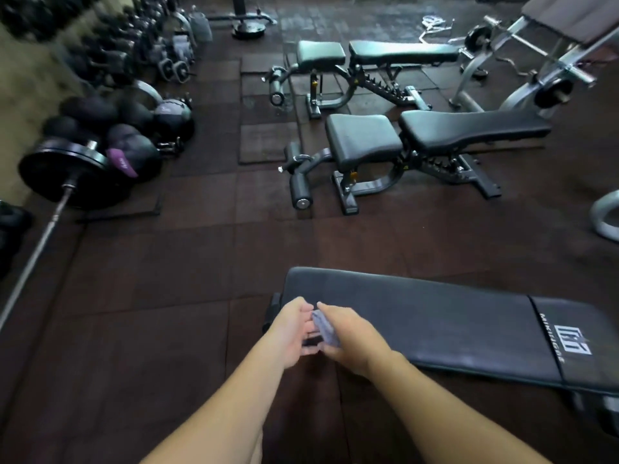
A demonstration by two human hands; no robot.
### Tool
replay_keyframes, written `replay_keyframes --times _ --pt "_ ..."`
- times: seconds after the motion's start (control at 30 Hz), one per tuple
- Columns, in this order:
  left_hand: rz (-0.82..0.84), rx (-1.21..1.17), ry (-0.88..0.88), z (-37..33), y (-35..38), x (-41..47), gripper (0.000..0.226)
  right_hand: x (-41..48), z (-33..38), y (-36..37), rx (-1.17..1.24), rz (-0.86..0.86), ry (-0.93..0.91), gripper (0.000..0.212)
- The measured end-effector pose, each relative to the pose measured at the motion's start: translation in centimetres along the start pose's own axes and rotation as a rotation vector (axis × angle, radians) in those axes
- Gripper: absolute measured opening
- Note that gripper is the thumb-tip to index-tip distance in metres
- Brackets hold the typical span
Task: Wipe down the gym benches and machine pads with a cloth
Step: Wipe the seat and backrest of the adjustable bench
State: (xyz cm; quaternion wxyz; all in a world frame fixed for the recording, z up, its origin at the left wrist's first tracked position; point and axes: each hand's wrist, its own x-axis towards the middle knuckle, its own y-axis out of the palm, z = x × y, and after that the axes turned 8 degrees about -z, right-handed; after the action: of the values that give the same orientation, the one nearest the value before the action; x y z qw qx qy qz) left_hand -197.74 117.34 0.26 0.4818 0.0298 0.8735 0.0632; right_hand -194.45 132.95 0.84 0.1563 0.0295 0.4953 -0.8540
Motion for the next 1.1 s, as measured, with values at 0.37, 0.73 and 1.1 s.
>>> replay_keyframes --times 0.37,0.73,1.1 --pt "-0.112 0.791 0.490 -8.1 -6.8 -2.1 0.080 7.6 4.1 -4.6 0.281 -0.285 0.137 0.026" --pt "-0.355 1.522 0.955 -23.9 -21.8 3.7 0.086 23.4 16.0 -4.5 0.436 -0.490 0.339 0.011" --pt "-0.342 1.642 1.051 -37.9 -27.4 9.4 0.082 38.1 22.3 -6.6 0.537 -0.642 0.403 0.017"
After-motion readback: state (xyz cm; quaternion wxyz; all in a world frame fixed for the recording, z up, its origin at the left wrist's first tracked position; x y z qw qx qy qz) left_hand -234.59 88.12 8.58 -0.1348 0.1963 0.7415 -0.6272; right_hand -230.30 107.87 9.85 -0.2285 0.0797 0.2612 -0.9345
